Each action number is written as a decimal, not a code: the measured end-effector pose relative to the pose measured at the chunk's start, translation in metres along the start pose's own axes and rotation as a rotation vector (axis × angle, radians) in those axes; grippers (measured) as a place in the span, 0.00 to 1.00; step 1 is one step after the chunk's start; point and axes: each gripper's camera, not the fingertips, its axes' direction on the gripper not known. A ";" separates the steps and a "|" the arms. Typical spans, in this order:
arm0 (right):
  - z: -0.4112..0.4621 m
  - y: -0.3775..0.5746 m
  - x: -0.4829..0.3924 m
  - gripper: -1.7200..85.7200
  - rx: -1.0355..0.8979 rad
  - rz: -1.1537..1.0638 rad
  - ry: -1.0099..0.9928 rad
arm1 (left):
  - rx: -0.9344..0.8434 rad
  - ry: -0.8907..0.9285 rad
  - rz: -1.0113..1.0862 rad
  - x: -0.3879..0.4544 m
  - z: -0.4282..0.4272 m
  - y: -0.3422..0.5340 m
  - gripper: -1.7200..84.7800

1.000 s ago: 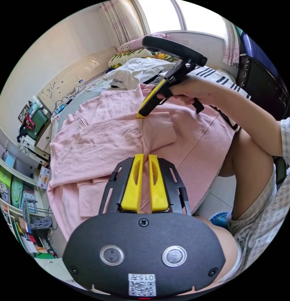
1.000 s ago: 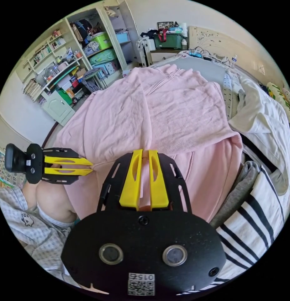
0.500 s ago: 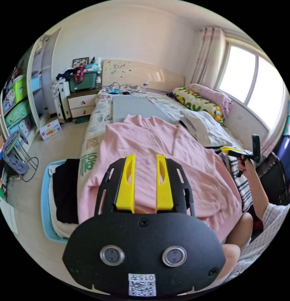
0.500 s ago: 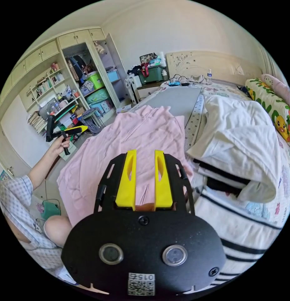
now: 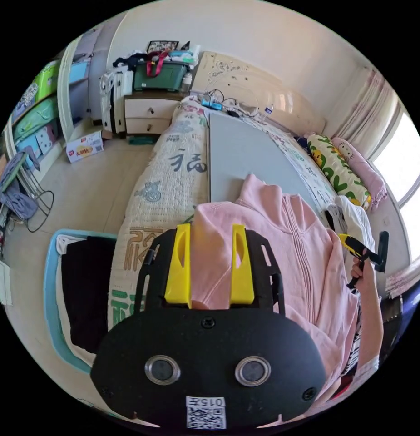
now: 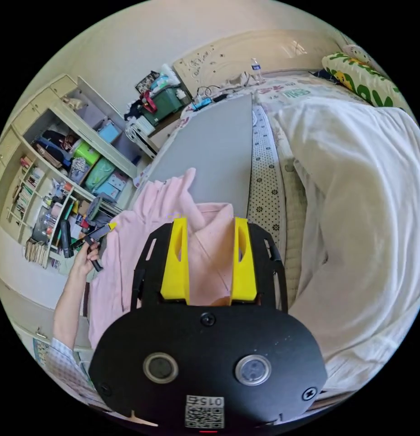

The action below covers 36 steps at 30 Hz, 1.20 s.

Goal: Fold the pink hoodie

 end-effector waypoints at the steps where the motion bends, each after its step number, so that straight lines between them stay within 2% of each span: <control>1: 0.004 -0.001 0.000 0.17 -0.007 0.001 0.012 | -0.009 -0.006 -0.007 -0.004 0.002 0.000 0.13; 5: 0.003 0.005 -0.007 0.10 0.010 -0.055 0.048 | 0.067 0.024 0.030 -0.017 -0.010 0.008 0.06; 10: -0.066 0.044 -0.020 0.08 0.165 -0.163 -0.079 | 0.246 0.100 0.117 -0.021 -0.077 0.035 0.04; 13: -0.122 0.105 -0.041 0.07 0.190 -0.301 -0.171 | 0.322 0.219 0.203 -0.021 -0.132 0.081 0.04; 17: -0.192 0.243 -0.061 0.07 0.173 -0.513 -0.208 | 0.408 0.301 0.370 -0.026 -0.205 0.193 0.04; 19: -0.205 0.307 -0.050 0.07 0.142 -0.513 -0.214 | 0.397 0.318 0.370 -0.040 -0.221 0.248 0.05; 21: -0.198 0.374 -0.024 0.07 0.026 -0.454 -0.180 | 0.267 0.302 0.322 -0.065 -0.221 0.310 0.06; 24: -0.197 0.419 0.005 0.09 0.008 -0.355 -0.207 | 0.158 0.253 0.202 -0.095 -0.219 0.364 0.08; 29: -0.220 0.428 -0.014 0.11 0.138 -0.361 -0.278 | 0.177 0.201 0.208 -0.074 -0.244 0.393 0.10; 36: -0.190 0.406 -0.056 0.15 0.136 -0.362 -0.207 | 0.140 0.172 0.339 -0.001 -0.240 0.391 0.13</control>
